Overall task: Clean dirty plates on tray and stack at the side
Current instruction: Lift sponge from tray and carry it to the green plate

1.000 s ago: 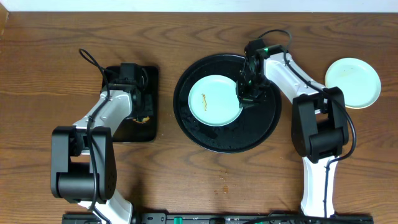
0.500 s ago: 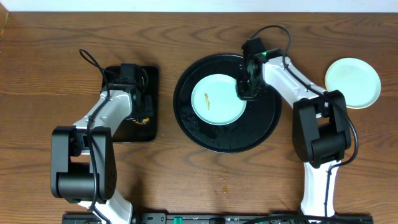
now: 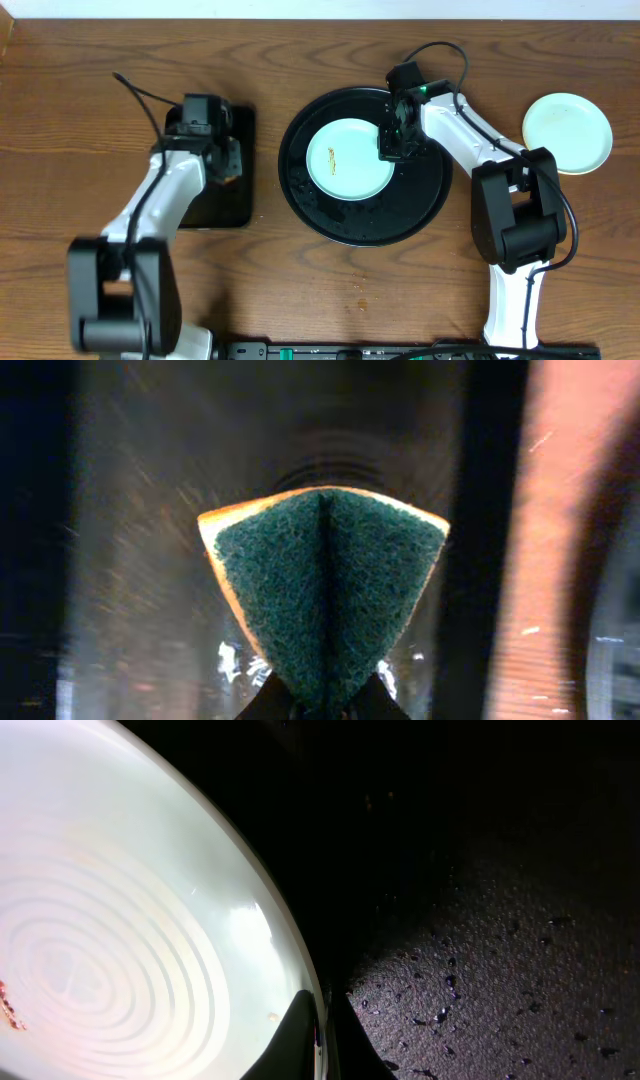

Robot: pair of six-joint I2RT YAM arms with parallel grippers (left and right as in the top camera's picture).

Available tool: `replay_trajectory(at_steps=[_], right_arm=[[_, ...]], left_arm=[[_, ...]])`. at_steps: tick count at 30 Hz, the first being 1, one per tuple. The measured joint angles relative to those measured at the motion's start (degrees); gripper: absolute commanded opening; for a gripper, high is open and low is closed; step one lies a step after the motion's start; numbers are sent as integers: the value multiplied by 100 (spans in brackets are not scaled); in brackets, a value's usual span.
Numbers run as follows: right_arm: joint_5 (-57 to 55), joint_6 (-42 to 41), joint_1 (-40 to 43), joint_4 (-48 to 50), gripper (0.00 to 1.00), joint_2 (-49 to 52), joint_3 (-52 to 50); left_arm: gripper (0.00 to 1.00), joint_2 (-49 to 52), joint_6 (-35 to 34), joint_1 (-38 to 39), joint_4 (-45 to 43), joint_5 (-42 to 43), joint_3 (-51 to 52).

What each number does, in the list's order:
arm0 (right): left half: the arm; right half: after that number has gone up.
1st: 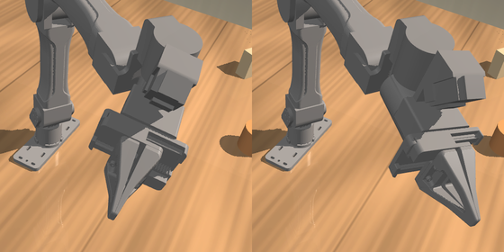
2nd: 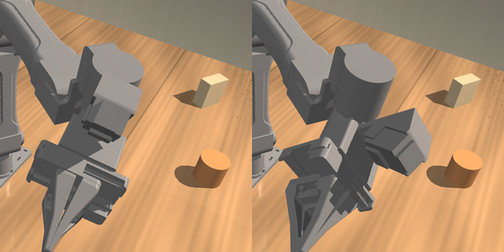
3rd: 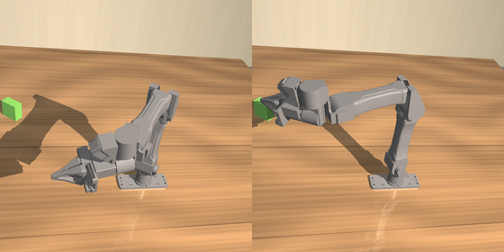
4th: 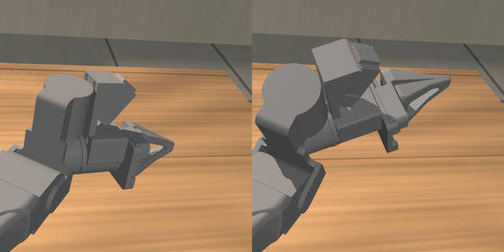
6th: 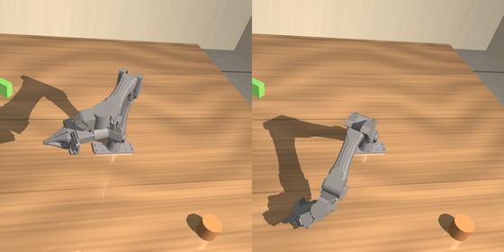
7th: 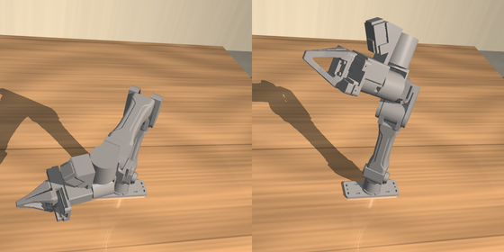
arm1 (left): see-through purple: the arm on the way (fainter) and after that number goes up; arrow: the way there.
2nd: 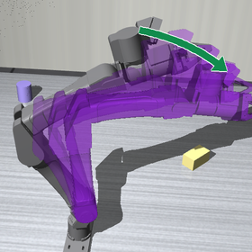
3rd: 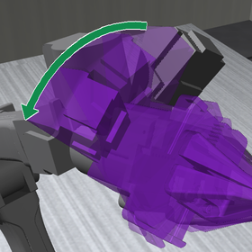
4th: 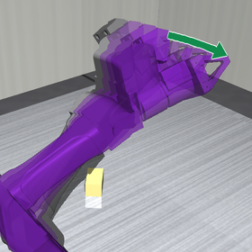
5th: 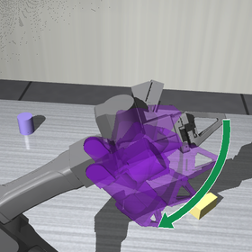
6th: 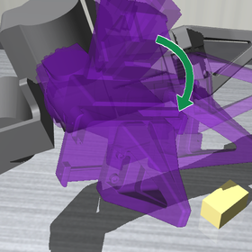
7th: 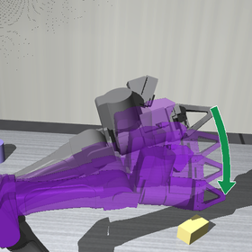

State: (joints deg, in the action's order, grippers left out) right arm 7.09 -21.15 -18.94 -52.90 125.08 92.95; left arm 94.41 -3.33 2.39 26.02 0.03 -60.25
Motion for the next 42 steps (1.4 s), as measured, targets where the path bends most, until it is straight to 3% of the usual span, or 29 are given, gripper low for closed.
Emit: replay_trajectory(at_steps=[8,14,21,31,42], right_arm=[[133,-175,15,-273,1,0,0],[164,-238,15,-341,1,-7,0],[164,-243,15,-341,1,-9,0],[164,-251,15,-341,1,-9,0],[164,-251,15,-341,1,-9,0]], left_arm=[[8,-955,39,11,-330,79,0],[8,-962,-247,221,-490,890,0],[8,-898,-603,1200,-1106,1405,0],[7,122,-719,2288,-2210,1322,0],[8,1126,-719,2354,-2588,1213,0]])
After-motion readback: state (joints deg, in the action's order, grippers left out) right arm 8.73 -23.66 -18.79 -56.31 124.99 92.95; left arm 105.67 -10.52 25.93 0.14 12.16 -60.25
